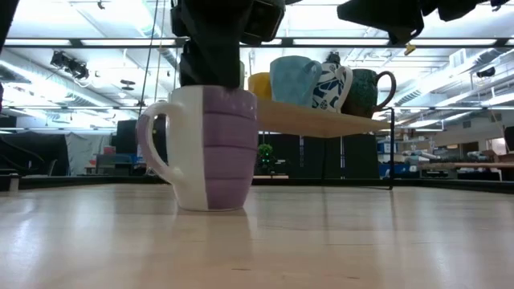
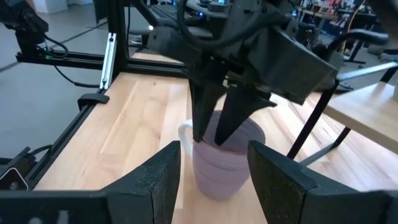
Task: Place coffee mugs
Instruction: Put the purple mug on the shelf
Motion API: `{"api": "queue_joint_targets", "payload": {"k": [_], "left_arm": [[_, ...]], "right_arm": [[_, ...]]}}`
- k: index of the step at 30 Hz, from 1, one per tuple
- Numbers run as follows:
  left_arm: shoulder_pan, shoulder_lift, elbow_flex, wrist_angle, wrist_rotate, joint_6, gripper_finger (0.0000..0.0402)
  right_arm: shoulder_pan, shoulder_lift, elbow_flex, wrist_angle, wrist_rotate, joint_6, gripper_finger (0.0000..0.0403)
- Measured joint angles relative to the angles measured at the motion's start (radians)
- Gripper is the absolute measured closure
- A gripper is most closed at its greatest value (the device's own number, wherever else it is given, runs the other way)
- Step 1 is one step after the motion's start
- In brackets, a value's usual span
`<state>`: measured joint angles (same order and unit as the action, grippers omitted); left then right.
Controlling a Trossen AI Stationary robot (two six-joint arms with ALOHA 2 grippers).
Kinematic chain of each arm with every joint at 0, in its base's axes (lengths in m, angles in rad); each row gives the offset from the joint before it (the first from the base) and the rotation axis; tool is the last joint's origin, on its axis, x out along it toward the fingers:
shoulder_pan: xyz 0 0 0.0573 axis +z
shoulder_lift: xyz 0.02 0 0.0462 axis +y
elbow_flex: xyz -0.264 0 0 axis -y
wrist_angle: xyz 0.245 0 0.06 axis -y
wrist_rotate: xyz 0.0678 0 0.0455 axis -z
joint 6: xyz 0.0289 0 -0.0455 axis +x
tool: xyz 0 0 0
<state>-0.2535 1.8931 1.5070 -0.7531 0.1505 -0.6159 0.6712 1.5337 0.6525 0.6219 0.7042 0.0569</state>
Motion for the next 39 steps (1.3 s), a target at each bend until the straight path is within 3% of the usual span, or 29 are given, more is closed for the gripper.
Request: {"api": "queue_joint_targets", "payload": {"k": [10,19,23,31,39], "left_arm": [[-0.005,-0.036,0.0,-0.019,0.062,0.163,0.0255],[-0.13,-0.144,0.0,-0.245,-0.137,0.465,0.0255],[-0.213,-0.148,-0.04,-0.312,-0.246,0.46,0.0255],[-0.293,-0.147,-0.211,-0.131,-0.332,0.35,0.0255],[-0.293,-0.146,-0.309,0.127,-0.345,0.312,0.0256]], "right_arm": [[-0.005,0.0,0.0,-0.019,0.001,0.014,0.0211],[-0.008,0.0,0.0,-0.02,0.001,0.012,0.0211],[-0.019,0.0,0.0,-0.019,0.002,-0.004,0.0211],[-0.022,0.0,0.0,-0.013,-0.02,0.0,0.0211],[-0.052,0.007,0.0,-0.018,-0.176,0.092,0.0211]]}}
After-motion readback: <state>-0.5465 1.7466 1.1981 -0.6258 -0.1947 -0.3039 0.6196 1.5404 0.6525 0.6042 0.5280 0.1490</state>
